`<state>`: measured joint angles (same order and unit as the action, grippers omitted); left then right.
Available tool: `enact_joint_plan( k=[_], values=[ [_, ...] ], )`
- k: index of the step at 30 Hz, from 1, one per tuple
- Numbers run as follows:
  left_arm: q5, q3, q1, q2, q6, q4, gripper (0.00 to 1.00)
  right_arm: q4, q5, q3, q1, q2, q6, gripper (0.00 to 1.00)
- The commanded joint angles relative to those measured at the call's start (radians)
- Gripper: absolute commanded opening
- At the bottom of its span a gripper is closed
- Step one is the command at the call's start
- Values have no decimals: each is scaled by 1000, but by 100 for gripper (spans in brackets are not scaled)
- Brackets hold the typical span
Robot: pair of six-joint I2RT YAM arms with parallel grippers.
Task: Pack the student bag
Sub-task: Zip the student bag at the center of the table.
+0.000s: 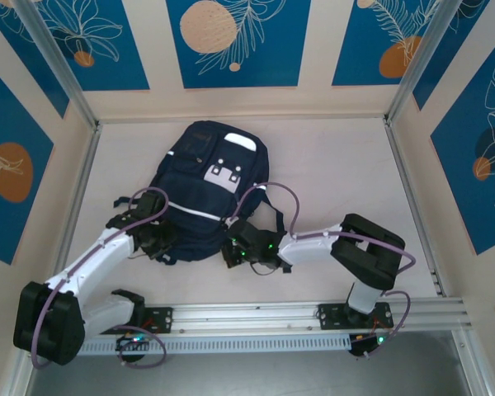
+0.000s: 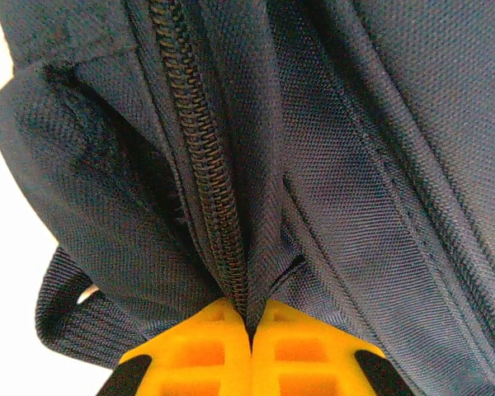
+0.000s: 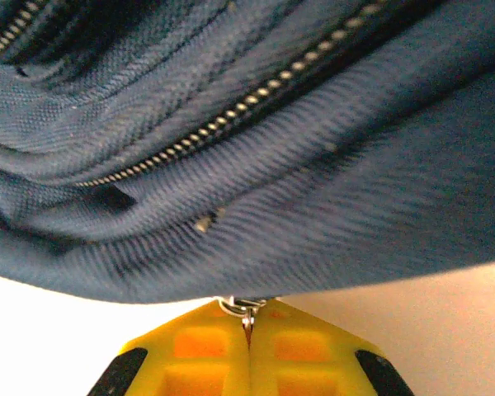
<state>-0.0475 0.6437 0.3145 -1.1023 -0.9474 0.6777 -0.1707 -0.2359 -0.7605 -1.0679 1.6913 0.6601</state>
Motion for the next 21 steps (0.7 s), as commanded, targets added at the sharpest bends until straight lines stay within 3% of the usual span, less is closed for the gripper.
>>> enact_joint_plan(
  k=[1, 11, 21],
  values=[
    [59, 16, -5, 16, 27, 25, 0, -5, -20, 45, 21, -49, -118, 0],
    [75, 33, -6, 19, 39, 45, 0, -19, 4, 68, 75, -88, -284, 0],
    [77, 34, -6, 18, 44, 50, 0, -16, 41, 80, 168, -105, -259, 0]
  ],
)
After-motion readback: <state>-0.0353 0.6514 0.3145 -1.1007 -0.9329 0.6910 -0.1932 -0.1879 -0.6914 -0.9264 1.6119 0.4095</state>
